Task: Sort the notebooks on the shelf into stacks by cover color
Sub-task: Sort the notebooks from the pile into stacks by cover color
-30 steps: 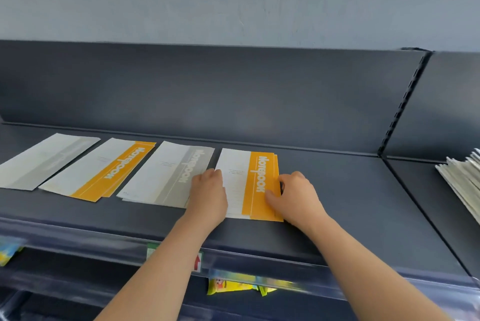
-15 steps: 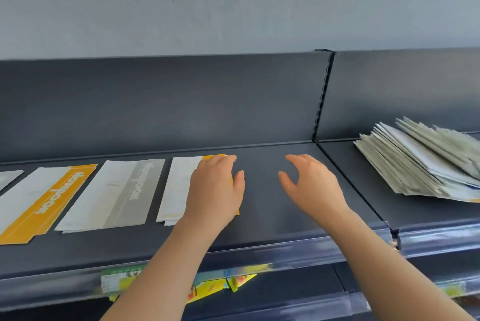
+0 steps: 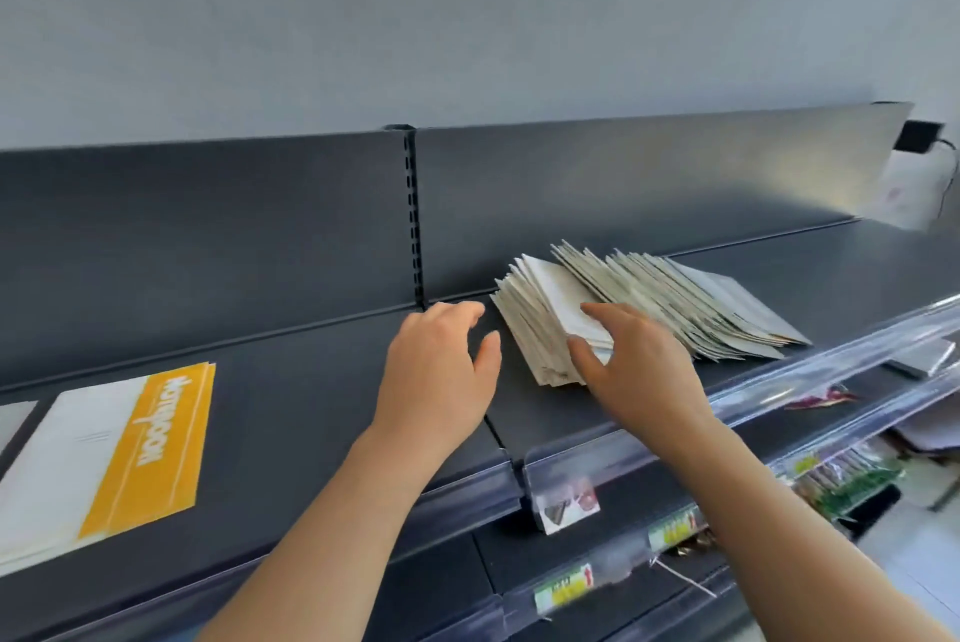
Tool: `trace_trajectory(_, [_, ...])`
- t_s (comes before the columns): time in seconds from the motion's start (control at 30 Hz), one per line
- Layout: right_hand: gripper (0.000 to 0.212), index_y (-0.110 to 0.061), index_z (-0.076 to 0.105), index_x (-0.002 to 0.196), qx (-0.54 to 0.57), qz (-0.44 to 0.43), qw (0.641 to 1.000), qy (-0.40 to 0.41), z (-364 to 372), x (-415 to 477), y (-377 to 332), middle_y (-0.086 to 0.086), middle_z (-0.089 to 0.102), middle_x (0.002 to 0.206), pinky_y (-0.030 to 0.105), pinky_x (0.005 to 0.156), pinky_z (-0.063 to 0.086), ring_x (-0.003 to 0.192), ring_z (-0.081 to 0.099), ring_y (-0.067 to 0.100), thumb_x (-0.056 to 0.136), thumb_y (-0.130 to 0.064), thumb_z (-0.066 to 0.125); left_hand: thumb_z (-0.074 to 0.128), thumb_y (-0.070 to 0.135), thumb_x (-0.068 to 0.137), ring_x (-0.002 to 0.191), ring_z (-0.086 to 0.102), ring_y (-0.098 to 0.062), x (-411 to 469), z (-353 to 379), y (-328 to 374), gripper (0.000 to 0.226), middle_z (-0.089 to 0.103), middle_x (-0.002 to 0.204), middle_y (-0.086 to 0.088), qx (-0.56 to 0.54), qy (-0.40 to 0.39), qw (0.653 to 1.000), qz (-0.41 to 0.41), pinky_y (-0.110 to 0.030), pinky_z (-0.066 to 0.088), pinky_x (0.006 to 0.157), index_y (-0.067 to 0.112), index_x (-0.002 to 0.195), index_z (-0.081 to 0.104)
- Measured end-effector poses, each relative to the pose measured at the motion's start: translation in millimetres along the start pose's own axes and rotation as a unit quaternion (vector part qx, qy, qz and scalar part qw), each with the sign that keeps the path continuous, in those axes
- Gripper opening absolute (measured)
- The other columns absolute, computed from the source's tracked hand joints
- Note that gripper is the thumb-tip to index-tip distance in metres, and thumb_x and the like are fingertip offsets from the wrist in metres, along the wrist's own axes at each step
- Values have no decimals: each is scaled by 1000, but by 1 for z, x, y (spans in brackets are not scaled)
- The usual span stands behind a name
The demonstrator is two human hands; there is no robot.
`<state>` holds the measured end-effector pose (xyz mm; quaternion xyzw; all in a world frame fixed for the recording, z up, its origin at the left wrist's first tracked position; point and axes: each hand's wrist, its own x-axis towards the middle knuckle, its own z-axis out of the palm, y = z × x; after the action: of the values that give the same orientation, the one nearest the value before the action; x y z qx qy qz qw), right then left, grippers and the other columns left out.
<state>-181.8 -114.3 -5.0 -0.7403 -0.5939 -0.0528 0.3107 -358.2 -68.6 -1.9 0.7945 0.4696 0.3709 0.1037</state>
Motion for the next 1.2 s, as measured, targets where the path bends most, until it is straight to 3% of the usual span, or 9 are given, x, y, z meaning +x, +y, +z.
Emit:
trace_trajectory(0.3, [39, -17, 57, 128, -7, 49, 999, -7, -54, 31, 151, -1, 57, 130, 28, 91, 42, 115, 55, 19, 93, -32, 52, 50, 25, 93, 94, 52, -19, 48, 103, 108, 24, 62, 100, 2, -36, -6, 999, 22, -35, 46, 84, 15, 109, 65])
trace_trajectory(0.57, [40, -18, 51, 134, -9, 128, 990, -64, -54, 66, 245, 1, 51, 139, 37, 98, 44, 118, 54, 22, 97, -33, 42, 47, 26, 96, 108, 51, -20, 88, 171, 155, 33, 58, 114, -3, -38, -75, 996, 35, -31, 45, 90, 12, 124, 59])
trace_trajectory(0.7, [41, -17, 50, 135, -16, 154, 983, -99, -43, 86, 276, 2, 50, 139, 36, 99, 42, 122, 50, 23, 98, -33, 40, 44, 23, 96, 101, 53, -20, 113, 199, 163, 30, 58, 112, -5, -13, -111, 993, 29, -33, 47, 85, 8, 116, 60])
trace_trajectory(0.9, [36, -1, 58, 114, -8, 182, 976, -122, -29, 111, 308, 12, 59, 121, 43, 93, 44, 111, 53, 31, 97, -26, 38, 43, 19, 94, 91, 57, -23, 147, 239, 161, 26, 61, 102, -8, 11, -148, 989, 7, -41, 51, 79, 4, 107, 60])
trace_trajectory(0.97, [34, 1, 58, 109, 4, 181, 975, -130, -25, 118, 314, 15, 61, 113, 44, 90, 45, 106, 54, 33, 96, -24, 38, 43, 20, 94, 92, 56, -25, 154, 250, 163, 24, 61, 101, -7, 30, -149, 988, 4, -38, 50, 77, 6, 102, 60])
trace_trajectory(1.07, [28, -10, 62, 101, 29, 142, 976, -160, -19, 122, 322, 4, 63, 103, 39, 85, 47, 100, 57, 27, 97, -24, 39, 43, 26, 94, 86, 56, -25, 160, 263, 166, 22, 59, 87, -4, 69, -155, 985, 2, -34, 45, 67, 9, 90, 57])
trace_trajectory(1.2, [25, -17, 65, 111, 82, 79, 980, -166, -20, 121, 324, -3, 63, 116, 29, 92, 42, 108, 55, 18, 97, -24, 45, 44, 38, 95, 71, 50, -22, 167, 271, 175, 32, 46, 68, 3, 135, -155, 978, -40, -29, 33, 56, 15, 73, 43])
